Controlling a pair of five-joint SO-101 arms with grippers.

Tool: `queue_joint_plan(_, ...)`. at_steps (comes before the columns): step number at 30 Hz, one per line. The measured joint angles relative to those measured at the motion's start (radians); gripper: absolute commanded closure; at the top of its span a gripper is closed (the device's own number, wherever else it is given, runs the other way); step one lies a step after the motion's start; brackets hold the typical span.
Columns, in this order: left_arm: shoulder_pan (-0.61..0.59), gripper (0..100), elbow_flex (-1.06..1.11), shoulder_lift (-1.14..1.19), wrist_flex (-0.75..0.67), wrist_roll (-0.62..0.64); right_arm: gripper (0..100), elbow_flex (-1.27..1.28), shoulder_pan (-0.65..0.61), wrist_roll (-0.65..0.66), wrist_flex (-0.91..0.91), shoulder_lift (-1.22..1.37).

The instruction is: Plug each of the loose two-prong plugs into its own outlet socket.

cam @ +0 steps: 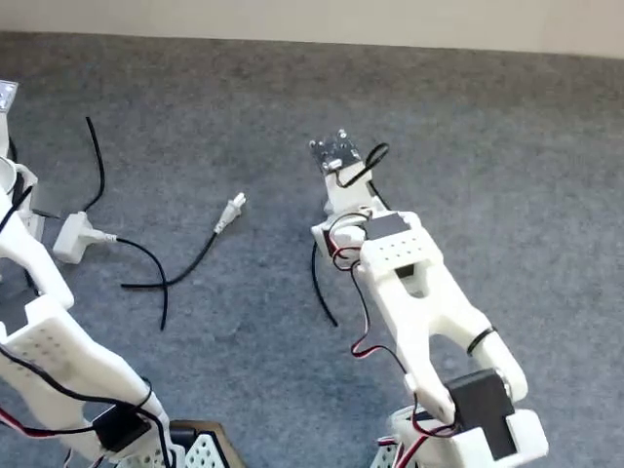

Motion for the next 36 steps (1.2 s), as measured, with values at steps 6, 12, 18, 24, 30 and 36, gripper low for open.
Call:
queue_joint_plan(6, 0.002, 69, 0.000, 0.000, -0.006, 0.000, 72.4, -0.015, 0.060, -0.048, -0.040, 0.020)
queue_joint_plan(12, 0.002, 69, 0.000, 0.000, -0.006, 0.000, 72.4, -0.175, 0.081, -0.233, -0.041, 0.213)
queue_joint_plan(18, 0.002, 69, 0.000, 0.000, -0.006, 0.000, 72.4, -0.344, 0.080, -0.361, -0.043, 0.356)
queue_joint_plan(24, 0.002, 69, 0.000, 0.000, -0.006, 0.000, 72.4, -0.433, 0.081, -0.373, -0.043, 0.491)
queue_joint_plan(30, 0.002, 69, 0.000, 0.000, -0.006, 0.000, 72.4, -0.534, 0.069, -0.373, 0.028, 0.592)
queue_joint_plan(36, 0.002, 69, 0.000, 0.000, -0.006, 0.000, 80.5, -0.585, 0.069, -0.379, 0.091, 0.605)
